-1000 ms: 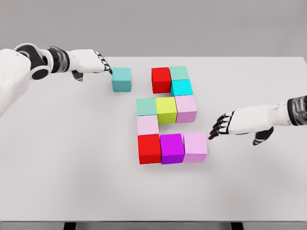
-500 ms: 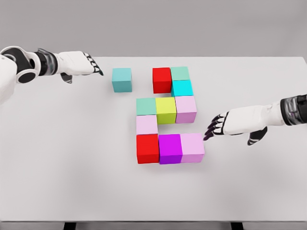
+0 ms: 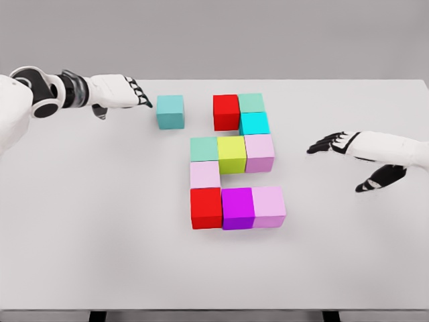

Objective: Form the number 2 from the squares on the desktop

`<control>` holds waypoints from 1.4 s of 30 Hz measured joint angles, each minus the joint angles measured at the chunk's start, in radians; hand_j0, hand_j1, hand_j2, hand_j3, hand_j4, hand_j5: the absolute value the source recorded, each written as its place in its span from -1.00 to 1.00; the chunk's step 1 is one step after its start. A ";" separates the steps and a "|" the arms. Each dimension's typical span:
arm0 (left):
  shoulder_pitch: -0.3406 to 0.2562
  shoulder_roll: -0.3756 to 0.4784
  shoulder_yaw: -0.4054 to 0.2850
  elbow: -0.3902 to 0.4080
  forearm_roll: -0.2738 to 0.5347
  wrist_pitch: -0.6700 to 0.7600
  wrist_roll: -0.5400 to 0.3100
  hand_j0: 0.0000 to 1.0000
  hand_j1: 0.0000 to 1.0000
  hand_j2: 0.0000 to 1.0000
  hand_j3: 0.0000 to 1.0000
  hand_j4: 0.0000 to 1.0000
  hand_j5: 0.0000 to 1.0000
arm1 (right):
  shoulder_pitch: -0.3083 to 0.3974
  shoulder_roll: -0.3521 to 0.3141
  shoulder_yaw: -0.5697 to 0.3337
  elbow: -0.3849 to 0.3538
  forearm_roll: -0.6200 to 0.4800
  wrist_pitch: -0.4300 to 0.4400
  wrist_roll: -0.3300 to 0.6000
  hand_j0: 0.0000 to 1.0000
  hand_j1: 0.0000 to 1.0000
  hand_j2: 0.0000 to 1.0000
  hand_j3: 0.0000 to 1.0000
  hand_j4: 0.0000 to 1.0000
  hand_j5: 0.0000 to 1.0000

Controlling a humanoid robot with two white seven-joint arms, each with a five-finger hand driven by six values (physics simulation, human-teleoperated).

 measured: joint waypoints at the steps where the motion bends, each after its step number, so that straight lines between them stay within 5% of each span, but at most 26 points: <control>1: 0.000 -0.001 0.000 0.000 0.000 0.000 0.000 0.96 0.96 0.96 0.96 0.96 0.96 | 0.009 0.026 -0.050 0.017 -0.016 0.001 0.000 1.00 1.00 1.00 1.00 1.00 1.00; 8: -0.003 -0.019 -0.002 -0.001 0.002 0.000 0.000 0.96 0.96 0.96 0.96 0.96 0.96 | 0.144 0.191 -0.252 0.146 -0.039 0.000 0.001 1.00 1.00 1.00 1.00 1.00 1.00; 13: -0.006 -0.040 -0.002 -0.001 0.003 0.000 0.000 0.97 0.97 0.97 0.97 0.97 0.97 | 0.160 0.241 -0.311 0.205 -0.036 0.001 0.000 1.00 1.00 1.00 1.00 1.00 1.00; 42: -0.003 -0.007 -0.024 -0.038 0.027 0.000 -0.001 0.98 0.98 0.98 0.98 0.98 0.98 | 0.161 0.260 -0.321 0.222 -0.035 0.001 -0.002 1.00 1.00 1.00 1.00 1.00 1.00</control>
